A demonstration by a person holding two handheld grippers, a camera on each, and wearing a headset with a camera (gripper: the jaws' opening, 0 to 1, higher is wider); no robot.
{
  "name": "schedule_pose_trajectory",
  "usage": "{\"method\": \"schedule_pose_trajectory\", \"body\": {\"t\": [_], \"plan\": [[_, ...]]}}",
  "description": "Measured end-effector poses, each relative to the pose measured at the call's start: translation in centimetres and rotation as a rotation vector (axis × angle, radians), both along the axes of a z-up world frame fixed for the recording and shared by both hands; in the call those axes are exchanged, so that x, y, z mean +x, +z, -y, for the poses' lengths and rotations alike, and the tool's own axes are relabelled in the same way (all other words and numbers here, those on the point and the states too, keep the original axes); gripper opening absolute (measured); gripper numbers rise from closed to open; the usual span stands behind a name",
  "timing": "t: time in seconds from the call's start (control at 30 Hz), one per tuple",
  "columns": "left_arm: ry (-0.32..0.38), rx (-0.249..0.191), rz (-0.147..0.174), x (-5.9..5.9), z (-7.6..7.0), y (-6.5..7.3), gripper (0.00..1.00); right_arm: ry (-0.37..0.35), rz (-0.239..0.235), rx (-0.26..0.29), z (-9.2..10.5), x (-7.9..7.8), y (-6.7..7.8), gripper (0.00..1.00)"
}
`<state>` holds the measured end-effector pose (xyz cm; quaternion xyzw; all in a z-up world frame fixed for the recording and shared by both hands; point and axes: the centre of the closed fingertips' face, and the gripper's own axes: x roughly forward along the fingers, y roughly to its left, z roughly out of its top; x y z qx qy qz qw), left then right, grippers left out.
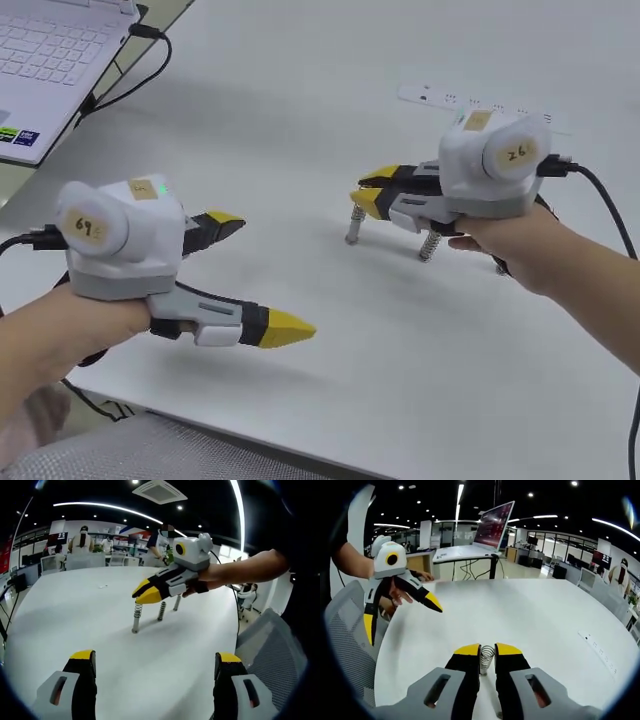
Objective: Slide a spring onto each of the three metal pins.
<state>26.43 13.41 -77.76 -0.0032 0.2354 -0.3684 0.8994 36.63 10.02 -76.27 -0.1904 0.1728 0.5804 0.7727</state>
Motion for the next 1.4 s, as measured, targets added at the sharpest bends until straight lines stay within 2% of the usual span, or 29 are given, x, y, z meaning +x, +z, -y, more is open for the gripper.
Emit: {"method": "schedule_pose_trajectory", "body": {"t": [0.17,0.57,0.77,0.97,1.13,1.2,1.4], "plan": [[0.000,0.000,-0.001,0.0,0.0,0.0,0.96,-0.002,-0.004,-0.014,-0.1,-0.1,-0.5,0.08],[0.007,-0.004,-0.005,-0.1,-0.2,-0.2,0.96,0.007,-0.016,-0.109,-0.2,-0.3,-3.5,0.08],[0.010,-0.007,-0.008,0.0,-0.4,-0.3,0.95,0.024,-0.013,-0.137,-0.2,-0.3,-4.6,0.08],[0.010,-0.009,-0.008,0.2,-0.4,-0.4,0.95,0.000,-0.046,-0.117,-0.2,0.0,-4.5,0.09],[0.000,-0.009,-0.010,0.2,0.0,-0.4,0.95,-0.004,-0.052,-0.120,-0.1,0.1,-4.5,0.12],[-0.003,-0.008,-0.008,0.2,0.1,-0.3,0.95,-0.010,-0.052,-0.106,-0.2,0.1,-4.1,0.17],[0.003,-0.010,0.006,0.7,0.2,0.5,0.96,-0.015,-0.063,-0.072,0.0,-0.6,-2.8,0.21]]}}
